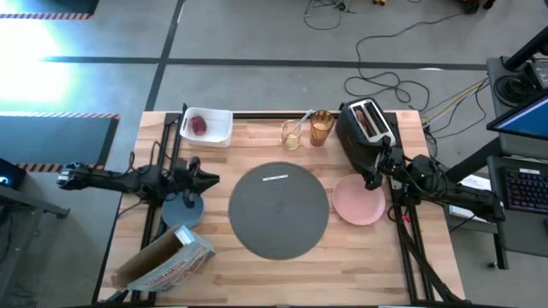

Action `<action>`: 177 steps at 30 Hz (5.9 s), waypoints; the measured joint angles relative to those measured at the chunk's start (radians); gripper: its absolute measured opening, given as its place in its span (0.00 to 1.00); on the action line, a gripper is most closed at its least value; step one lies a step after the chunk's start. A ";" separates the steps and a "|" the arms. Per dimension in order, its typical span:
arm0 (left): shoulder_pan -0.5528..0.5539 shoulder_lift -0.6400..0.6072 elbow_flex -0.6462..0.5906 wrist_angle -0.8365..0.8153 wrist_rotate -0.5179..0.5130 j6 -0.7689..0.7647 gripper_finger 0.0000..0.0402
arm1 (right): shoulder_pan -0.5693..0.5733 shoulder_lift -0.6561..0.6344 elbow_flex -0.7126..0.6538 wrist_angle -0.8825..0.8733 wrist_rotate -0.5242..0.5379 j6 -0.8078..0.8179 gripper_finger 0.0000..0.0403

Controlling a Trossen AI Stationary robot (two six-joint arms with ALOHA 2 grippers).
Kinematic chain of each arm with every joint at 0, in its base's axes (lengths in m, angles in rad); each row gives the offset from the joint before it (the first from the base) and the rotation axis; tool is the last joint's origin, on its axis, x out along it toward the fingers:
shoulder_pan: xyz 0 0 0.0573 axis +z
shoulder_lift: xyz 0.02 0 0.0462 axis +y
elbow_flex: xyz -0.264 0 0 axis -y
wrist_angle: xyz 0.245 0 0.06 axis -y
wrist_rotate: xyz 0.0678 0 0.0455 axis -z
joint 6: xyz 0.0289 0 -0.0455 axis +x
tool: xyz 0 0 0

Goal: Arrange a breakfast setting
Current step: Move the white bin with apple from top left to the bottom right of the table

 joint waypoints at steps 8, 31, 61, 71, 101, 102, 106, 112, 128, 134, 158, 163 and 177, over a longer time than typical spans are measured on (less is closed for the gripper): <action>0.000 0.097 0.000 0.195 -0.142 0.035 0.11 | 0.000 0.000 0.000 0.000 0.000 0.000 0.86; 0.004 0.606 0.710 -0.583 -0.242 0.150 0.11 | 0.000 0.000 0.000 -0.001 0.000 0.000 0.86; 0.008 0.789 0.723 -0.657 -0.478 -0.030 0.36 | 0.000 0.000 0.000 -0.002 0.000 0.000 0.86; 0.037 0.815 0.722 -0.664 -0.480 0.151 0.44 | 0.000 0.000 0.000 -0.002 0.000 0.000 0.86; 0.650 1.345 1.074 -1.072 -0.060 0.315 0.38 | 0.000 0.000 0.000 -0.002 0.000 0.000 0.86; 0.650 1.349 1.078 -1.076 -0.087 0.316 0.38 | 0.000 0.000 0.000 -0.002 0.000 0.000 0.86; 0.654 1.359 1.080 -1.073 -0.172 0.287 0.38 | 0.000 0.000 0.000 -0.002 0.000 0.000 0.86; 0.668 1.406 1.079 -1.065 -0.173 0.198 0.38 | 0.000 0.000 0.000 -0.002 0.000 0.000 0.86; 0.674 1.559 1.093 -1.104 -0.154 0.198 0.25 | 0.000 0.000 0.000 -0.003 0.000 0.000 0.86; 0.674 1.551 1.092 -1.110 -0.145 0.199 0.06 | 0.000 0.000 0.000 -0.003 0.000 0.000 0.86; 0.428 1.468 1.296 -1.304 0.232 0.298 0.00 | 0.000 0.000 0.000 -0.003 0.000 0.000 0.86; 0.301 1.494 1.397 -1.315 0.234 0.377 0.00 | 0.000 0.000 0.000 -0.003 0.000 0.000 0.86; 0.117 1.580 1.389 -1.246 0.261 0.475 0.00 | 0.000 0.000 0.000 0.090 0.000 0.030 0.86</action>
